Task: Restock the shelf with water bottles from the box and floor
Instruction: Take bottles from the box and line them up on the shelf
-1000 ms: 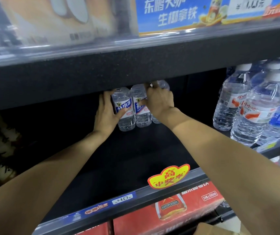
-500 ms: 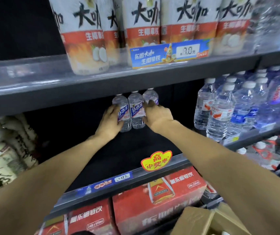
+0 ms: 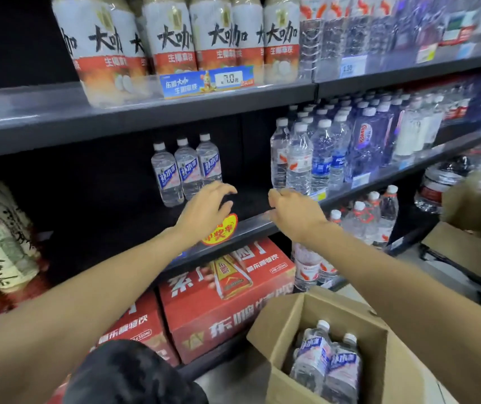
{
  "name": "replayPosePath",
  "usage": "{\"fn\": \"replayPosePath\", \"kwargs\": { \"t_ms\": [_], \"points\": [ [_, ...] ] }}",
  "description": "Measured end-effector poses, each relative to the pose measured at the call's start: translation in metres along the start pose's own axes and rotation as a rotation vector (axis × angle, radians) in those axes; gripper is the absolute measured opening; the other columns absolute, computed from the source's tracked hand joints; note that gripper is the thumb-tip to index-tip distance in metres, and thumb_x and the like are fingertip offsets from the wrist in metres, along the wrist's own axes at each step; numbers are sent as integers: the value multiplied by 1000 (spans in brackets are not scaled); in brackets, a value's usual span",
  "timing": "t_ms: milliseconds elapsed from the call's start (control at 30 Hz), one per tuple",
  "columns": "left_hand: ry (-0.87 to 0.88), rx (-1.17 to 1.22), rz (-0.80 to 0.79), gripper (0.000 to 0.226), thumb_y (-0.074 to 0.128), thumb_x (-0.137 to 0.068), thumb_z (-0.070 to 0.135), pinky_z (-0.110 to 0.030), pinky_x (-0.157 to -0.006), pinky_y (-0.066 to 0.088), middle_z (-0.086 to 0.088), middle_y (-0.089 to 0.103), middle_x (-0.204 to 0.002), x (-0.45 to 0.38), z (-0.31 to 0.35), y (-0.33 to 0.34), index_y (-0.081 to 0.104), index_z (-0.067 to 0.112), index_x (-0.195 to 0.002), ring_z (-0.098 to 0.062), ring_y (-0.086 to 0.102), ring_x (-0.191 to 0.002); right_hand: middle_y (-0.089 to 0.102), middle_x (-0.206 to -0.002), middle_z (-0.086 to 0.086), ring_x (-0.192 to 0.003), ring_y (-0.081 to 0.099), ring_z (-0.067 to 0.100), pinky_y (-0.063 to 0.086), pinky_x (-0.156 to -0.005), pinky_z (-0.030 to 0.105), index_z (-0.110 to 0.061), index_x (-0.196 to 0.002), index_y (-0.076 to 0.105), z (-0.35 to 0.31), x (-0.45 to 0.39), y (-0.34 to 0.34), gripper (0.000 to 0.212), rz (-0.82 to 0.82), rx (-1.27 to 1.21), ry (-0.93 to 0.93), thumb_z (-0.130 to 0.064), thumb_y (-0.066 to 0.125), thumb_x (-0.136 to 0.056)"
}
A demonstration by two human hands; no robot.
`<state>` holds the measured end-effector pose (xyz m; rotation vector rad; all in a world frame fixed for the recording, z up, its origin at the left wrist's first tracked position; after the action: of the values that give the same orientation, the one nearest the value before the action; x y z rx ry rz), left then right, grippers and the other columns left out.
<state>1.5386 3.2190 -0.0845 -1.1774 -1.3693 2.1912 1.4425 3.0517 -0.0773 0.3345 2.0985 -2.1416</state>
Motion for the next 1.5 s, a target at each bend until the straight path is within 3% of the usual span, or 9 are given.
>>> {"fn": "replayPosePath", "kwargs": {
  "t_ms": [100, 333, 533, 733, 867, 933, 1067, 1200, 1500],
  "points": [
    [44, 24, -37, 28, 52, -95, 24, -40, -93, 48, 2, 58, -123, 7, 30, 21, 58, 21, -122, -18, 55, -113, 54, -120, 11, -111, 54, 34, 39, -70, 37, -10, -119, 44, 25, 36, 16, 28, -35, -27, 65, -31, 42, -100],
    [145, 87, -152, 26, 56, -92, 20, -35, -92, 46, -1, 61, -118, 26, 89, 87, 61, 16, -117, -21, 57, -112, 54, -128, 13, -114, 54, 36, 42, -74, 38, -12, -134, 40, 67, 111, 61, 37, -127, -45, 205, -26, 44, -99],
    [195, 84, -372, 24, 52, -92, 25, -40, -85, 48, -3, 60, -110, 53, 112, 160, 59, 18, -115, -23, 59, -105, 53, -125, 13, -113, 54, 35, 45, -80, 39, -11, -123, 43, 93, 152, 112, 30, -227, -115, 296, -28, 44, -98],
    [264, 112, -623, 28, 51, -91, 15, -38, -94, 44, -9, 62, -117, 94, 126, 229, 60, 9, -117, -26, 56, -111, 54, -127, 10, -115, 56, 33, 47, -90, 40, -13, -127, 41, 102, 182, 166, 33, -392, -114, 377, -27, 43, -97],
    [260, 38, -759, 34, 49, -95, 28, -39, -91, 47, -7, 56, -120, 113, 134, 268, 54, 12, -125, -27, 55, -113, 50, -132, 12, -119, 54, 33, 43, -90, 36, -9, -133, 38, 98, 193, 203, 43, -483, -197, 464, -34, 44, -99],
    [236, -37, -834, 37, 47, -96, 34, -39, -85, 48, -7, 53, -120, 120, 139, 282, 50, 13, -127, -31, 58, -109, 46, -136, 15, -124, 50, 35, 42, -97, 37, -6, -133, 37, 96, 199, 224, 42, -523, -265, 552, -30, 43, -99],
    [129, -102, -953, 51, 45, -98, 40, -41, -92, 42, -15, 50, -129, 129, 149, 307, 39, 5, -135, -37, 53, -116, 39, -138, 18, -123, 48, 35, 41, -99, 37, 1, -138, 31, 94, 208, 261, 49, -582, -339, 712, -28, 41, -100],
    [-14, -75, -982, 59, 45, -97, 46, -39, -96, 39, -18, 46, -134, 132, 148, 328, 37, 3, -136, -35, 49, -121, 32, -141, 23, -124, 41, 33, 42, -97, 38, -5, -142, 34, 92, 210, 291, 46, -635, -293, 698, -29, 28, -103],
    [-288, 134, -1100, 73, 46, -89, 62, -41, -100, 36, -20, 42, -140, 136, 134, 361, 32, 9, -137, -36, 41, -130, 31, -142, 16, -132, 40, 29, 36, -105, 33, 5, -142, 17, 98, 212, 301, 85, -647, -557, 925, -47, 60, -90]
  ]
}}
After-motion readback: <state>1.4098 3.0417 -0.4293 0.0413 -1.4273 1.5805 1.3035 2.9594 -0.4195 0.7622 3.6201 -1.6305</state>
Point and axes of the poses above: each hand's wrist, its own x-axis away from the middle knuckle, its own y-axis out of the palm, z = x × y, the point moved 3 cm from there along -x, towards the middle knuckle
